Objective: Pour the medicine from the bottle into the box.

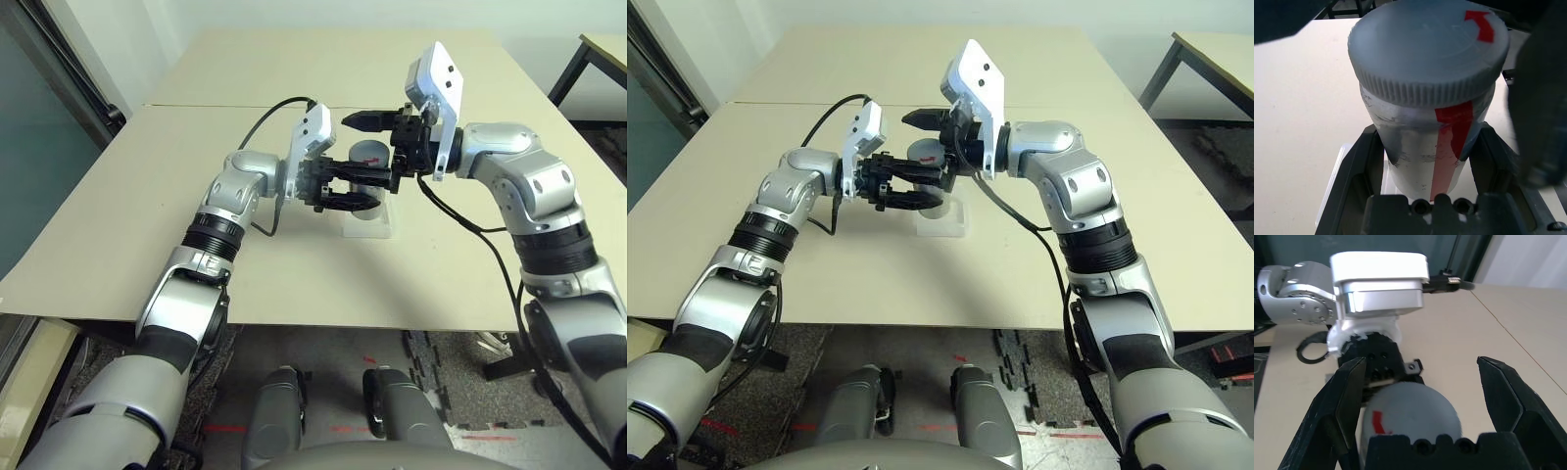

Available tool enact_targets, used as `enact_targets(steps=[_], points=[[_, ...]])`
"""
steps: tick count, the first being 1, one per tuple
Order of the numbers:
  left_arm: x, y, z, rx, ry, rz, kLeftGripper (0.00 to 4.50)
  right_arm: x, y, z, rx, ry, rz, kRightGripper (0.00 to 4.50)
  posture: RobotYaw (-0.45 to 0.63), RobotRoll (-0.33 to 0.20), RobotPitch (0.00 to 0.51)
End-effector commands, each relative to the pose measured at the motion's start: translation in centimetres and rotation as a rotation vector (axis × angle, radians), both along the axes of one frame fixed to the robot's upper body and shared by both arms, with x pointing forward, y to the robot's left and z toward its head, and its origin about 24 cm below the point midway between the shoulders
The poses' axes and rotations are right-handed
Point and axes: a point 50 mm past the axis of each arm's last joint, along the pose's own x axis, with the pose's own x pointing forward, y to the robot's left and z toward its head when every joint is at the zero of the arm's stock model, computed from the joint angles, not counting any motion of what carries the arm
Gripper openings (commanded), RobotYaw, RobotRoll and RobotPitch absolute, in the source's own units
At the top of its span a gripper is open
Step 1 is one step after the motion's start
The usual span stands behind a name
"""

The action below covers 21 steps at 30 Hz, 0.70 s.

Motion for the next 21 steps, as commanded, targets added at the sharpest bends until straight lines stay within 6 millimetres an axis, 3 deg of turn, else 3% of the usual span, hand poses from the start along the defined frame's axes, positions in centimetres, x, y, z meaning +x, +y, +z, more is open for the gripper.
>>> enact_targets(steps=[1,21], points=[[-0.1,0.1,0.1,-0.003,-0.008,0.002,2.71,0.2,-1.2,-0.5,0.006,0.024,-0.055,4.50,-0.04,0.000,0.092],[0.0,0.7,-0.4,-0.002,0.005,0.026,2.71,-1.2,-5.1,-0.4,0.069,0.081,-0.192,4.50,-0.07,0.000,0.089]])
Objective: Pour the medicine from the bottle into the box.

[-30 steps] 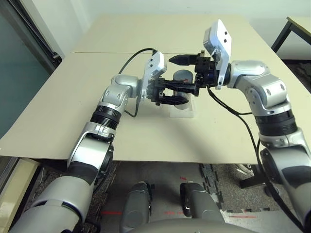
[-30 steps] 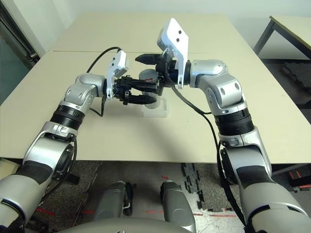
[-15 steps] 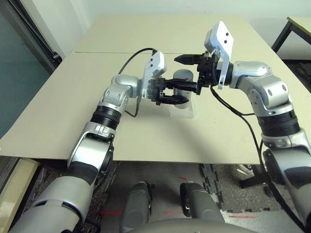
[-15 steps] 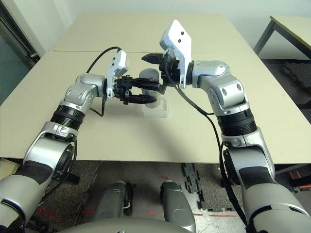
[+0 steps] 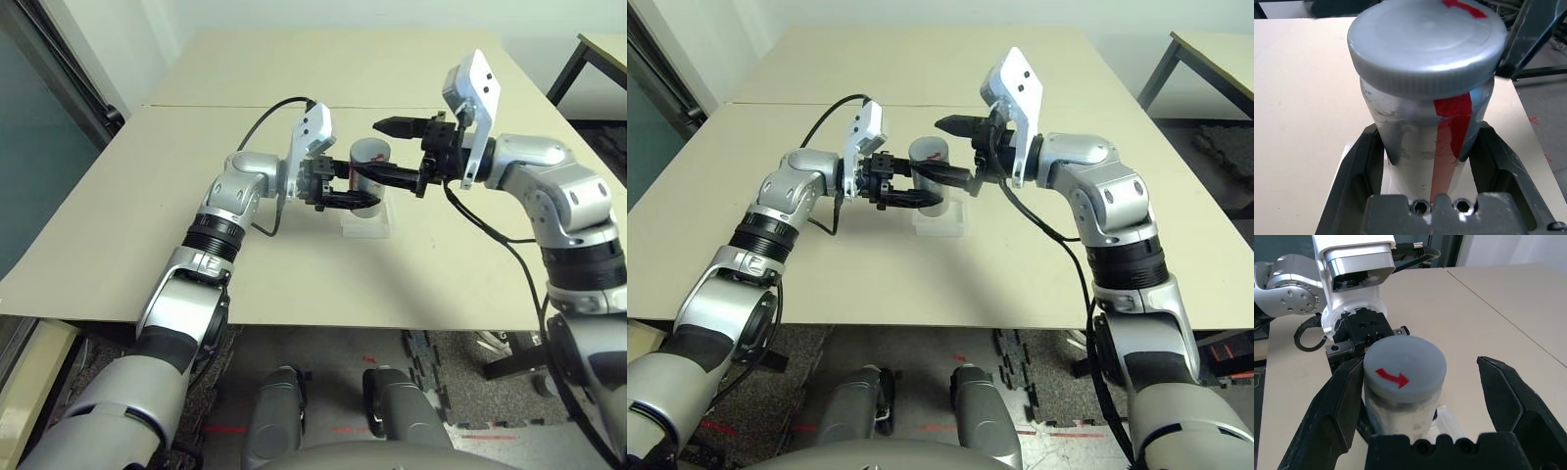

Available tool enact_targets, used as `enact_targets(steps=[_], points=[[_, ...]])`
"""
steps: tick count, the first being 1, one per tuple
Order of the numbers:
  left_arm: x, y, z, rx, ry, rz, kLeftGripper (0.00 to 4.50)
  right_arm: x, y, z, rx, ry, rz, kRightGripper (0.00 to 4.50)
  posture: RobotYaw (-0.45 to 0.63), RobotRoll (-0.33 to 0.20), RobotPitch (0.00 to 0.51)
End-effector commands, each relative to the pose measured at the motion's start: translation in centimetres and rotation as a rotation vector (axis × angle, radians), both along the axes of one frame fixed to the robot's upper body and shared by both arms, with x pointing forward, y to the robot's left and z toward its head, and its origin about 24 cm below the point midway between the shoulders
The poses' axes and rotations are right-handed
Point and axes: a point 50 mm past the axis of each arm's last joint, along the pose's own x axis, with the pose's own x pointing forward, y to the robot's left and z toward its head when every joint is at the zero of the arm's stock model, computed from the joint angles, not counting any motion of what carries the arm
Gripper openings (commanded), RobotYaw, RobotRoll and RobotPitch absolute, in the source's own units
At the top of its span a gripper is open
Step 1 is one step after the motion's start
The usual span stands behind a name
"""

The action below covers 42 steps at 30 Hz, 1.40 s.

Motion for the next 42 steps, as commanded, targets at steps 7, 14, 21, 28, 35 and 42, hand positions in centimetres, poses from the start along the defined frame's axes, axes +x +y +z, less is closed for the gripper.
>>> enact_targets(steps=[7,14,21,28,35,42], points=[[0.0,1.1,-0.3,0.002,0.006,0.014,2.71,-0.2,-3.5,0.8,0.041,0.005,-0.165,4.50,-0.07,0.000,0.090],[-0.2,1.4,-0.6,0.002,0.016,0.024,2.71,-0.1,-5.5,1.1,0.039,0.003,-0.233,4.50,-0.08,0.000,0.092],[0.0,1.6,-0.7,0.005,0.018,0.036,2.71,-1.4,-4.3,0.3,0.010,0.070,-0.130,4.50,-0.08,0.000,0.089],[0.1,1.4,-0.6,0.005,0.016,0.034,2.71,-1.6,-1.2,0.8,0.042,0.056,-0.036,4.50,-0.08,0.000,0.088],[0.2,1.3,-0.7,0.008,0.013,0.031,2.71,-1.1,1.6,1.0,0.047,0.046,0.038,4.50,-0.07,0.000,0.087],[0.2,1.0,-0.7,0.006,0.012,0.031,2.71,-0.2,3.3,0.9,0.038,0.046,0.059,4.50,-0.06,0.000,0.089]])
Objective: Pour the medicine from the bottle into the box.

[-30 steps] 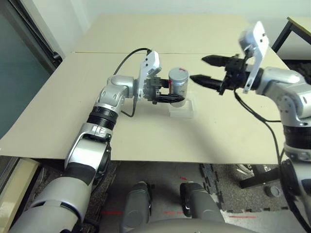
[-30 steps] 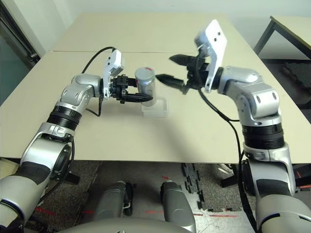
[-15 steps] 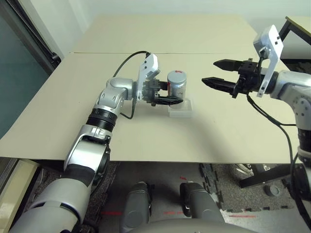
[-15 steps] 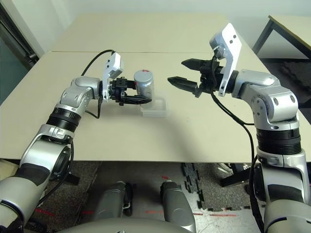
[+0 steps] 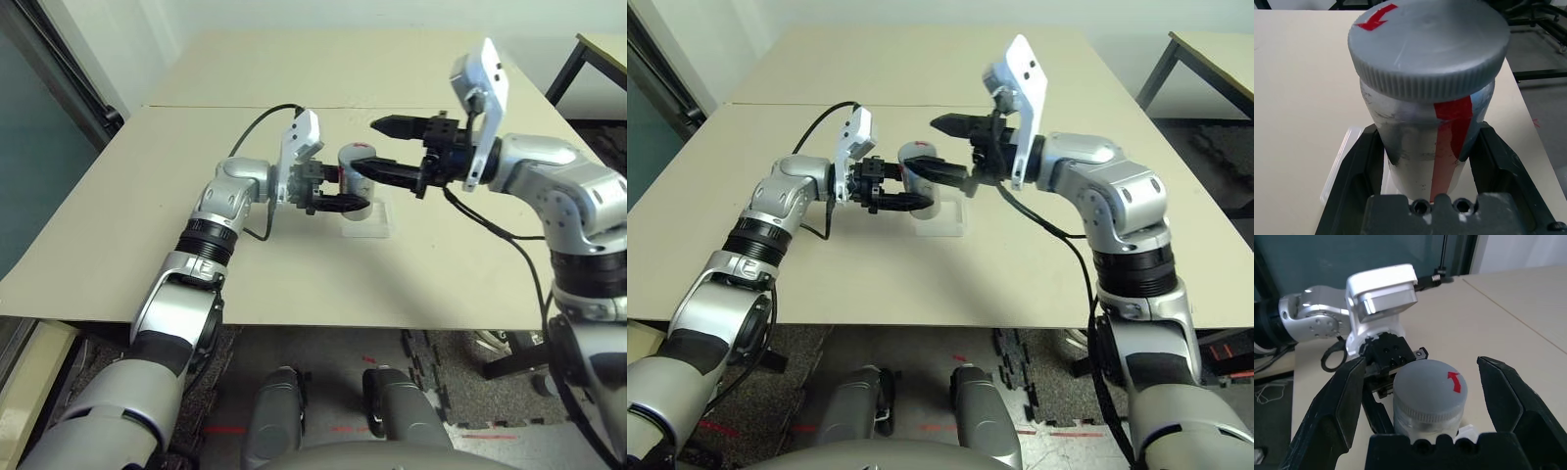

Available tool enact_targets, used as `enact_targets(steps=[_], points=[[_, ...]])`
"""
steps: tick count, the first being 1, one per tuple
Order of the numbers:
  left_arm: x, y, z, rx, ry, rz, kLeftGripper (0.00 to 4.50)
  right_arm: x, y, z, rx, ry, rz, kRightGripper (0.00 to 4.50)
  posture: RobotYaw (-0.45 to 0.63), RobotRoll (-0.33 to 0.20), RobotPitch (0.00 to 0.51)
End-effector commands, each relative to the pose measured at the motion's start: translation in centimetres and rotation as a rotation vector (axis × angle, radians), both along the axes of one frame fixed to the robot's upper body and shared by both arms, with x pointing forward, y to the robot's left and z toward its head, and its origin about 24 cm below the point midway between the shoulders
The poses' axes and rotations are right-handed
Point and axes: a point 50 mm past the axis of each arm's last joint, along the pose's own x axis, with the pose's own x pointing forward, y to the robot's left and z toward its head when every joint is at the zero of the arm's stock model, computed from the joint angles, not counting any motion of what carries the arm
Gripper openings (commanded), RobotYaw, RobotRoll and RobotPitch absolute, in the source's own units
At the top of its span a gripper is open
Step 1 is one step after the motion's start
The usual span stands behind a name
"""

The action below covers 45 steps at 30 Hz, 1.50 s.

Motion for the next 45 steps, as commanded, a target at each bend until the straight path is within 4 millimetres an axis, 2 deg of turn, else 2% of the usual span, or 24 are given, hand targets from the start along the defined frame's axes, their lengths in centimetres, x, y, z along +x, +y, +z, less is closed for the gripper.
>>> enact_targets(steps=[1,11,22,28,38,45], points=[[0.1,-0.3,0.1,0.009,-0.009,0.001,2.71,0.4,0.9,0.1,-0.015,-0.016,0.009,4.50,-0.06,0.000,0.089],[0.0,-0.4,0.0,0.006,-0.010,-0.004,2.71,1.4,1.9,-0.3,-0.042,-0.037,0.008,4.50,-0.05,0.000,0.090],[-0.2,-0.4,0.0,0.002,-0.007,-0.005,2.71,1.8,1.1,-0.8,-0.054,-0.028,-0.042,4.50,-0.04,0.000,0.094],[-0.2,-0.3,-0.1,0.002,-0.005,-0.003,2.71,1.7,0.0,-0.6,-0.048,-0.028,-0.075,4.50,-0.05,0.000,0.097],[-0.2,-0.4,-0.1,-0.004,-0.003,0.002,2.71,1.4,-3.4,-0.6,-0.041,-0.019,-0.186,4.50,-0.06,0.000,0.100],[-0.1,-0.2,-0.1,-0.005,-0.002,0.011,2.71,0.6,-5.1,-0.6,-0.030,-0.004,-0.231,4.50,-0.07,0.000,0.098]])
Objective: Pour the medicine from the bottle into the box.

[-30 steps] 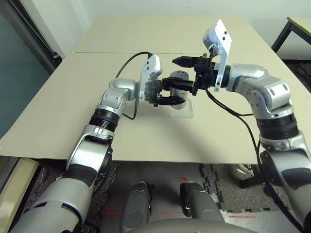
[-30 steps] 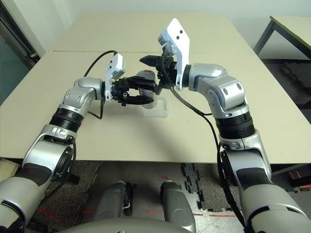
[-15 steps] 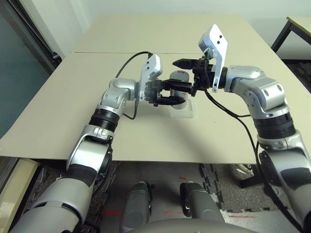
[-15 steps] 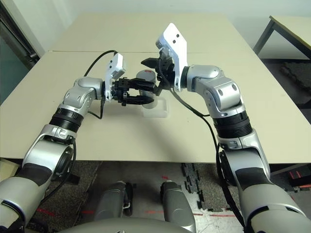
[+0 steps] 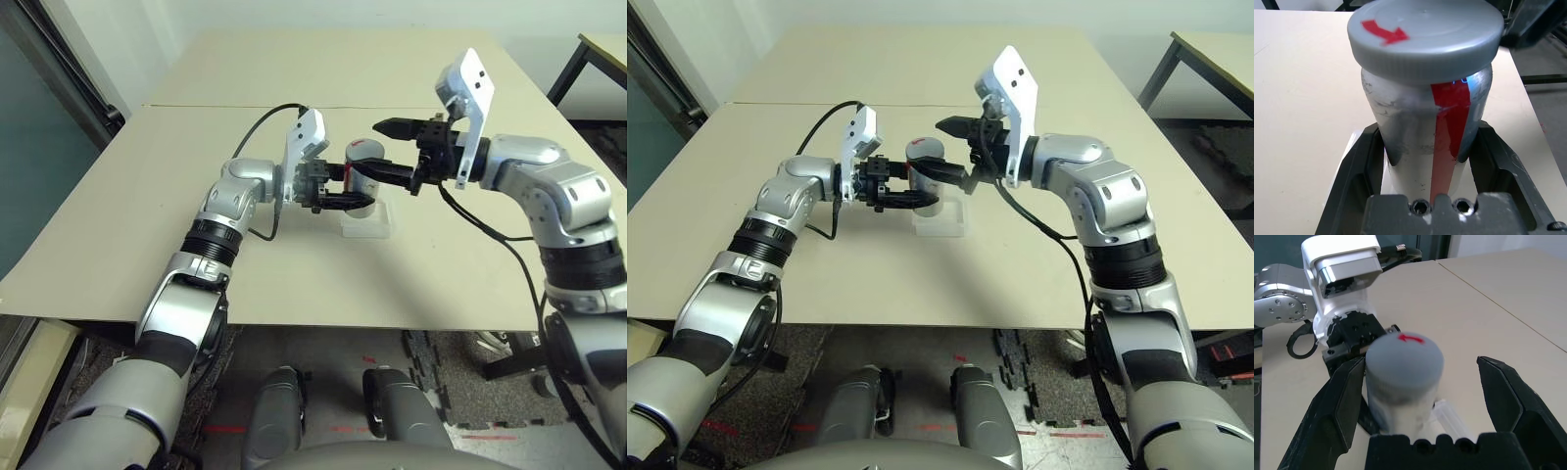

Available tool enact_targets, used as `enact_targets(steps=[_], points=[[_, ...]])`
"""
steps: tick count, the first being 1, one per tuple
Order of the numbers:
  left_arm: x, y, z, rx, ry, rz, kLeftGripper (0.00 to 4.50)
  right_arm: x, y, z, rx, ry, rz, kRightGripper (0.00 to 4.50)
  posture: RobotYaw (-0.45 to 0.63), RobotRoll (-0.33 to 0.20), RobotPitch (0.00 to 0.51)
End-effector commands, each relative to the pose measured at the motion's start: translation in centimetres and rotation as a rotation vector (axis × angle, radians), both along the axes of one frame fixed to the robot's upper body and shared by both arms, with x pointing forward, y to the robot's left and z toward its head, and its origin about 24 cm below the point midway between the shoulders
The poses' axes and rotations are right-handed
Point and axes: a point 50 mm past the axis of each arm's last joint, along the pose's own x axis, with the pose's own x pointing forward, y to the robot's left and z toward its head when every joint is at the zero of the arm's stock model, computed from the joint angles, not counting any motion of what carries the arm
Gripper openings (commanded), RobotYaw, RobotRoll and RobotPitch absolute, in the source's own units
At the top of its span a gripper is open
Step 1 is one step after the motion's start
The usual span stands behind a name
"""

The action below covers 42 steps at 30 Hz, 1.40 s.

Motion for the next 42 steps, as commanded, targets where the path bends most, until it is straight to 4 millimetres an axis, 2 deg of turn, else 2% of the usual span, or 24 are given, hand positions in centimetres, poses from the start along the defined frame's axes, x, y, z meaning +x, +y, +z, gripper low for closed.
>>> enact_targets(steps=[1,13,16,19,22,31,42], points=[[-0.2,0.3,-0.1,0.010,-0.001,-0.018,2.71,0.1,-2.3,0.3,0.008,-0.001,-0.120,4.50,-0.07,0.000,0.098],[-0.1,0.4,-0.2,0.013,-0.002,-0.020,2.71,-0.7,-4.0,0.2,0.012,0.009,-0.174,4.50,-0.08,0.000,0.096],[0.0,0.4,-0.2,0.014,-0.002,-0.019,2.71,-1.3,-4.2,-0.1,-0.014,0.040,-0.132,4.50,-0.08,0.000,0.097],[0.0,0.5,-0.2,0.016,-0.003,-0.016,2.71,-2.4,-3.4,-0.1,-0.024,0.073,-0.038,4.50,-0.08,0.000,0.097],[0.1,0.5,-0.2,0.017,-0.005,-0.016,2.71,-2.6,-2.2,0.4,-0.005,0.072,0.008,4.50,-0.08,0.000,0.093],[0.2,0.2,-0.2,0.020,-0.008,-0.025,2.71,-1.5,0.6,1.3,-0.017,0.072,0.084,4.50,-0.07,0.000,0.088],[0.1,0.3,-0.2,0.023,-0.011,-0.026,2.71,0.0,2.9,0.9,-0.027,0.068,0.148,4.50,-0.05,0.000,0.087]])
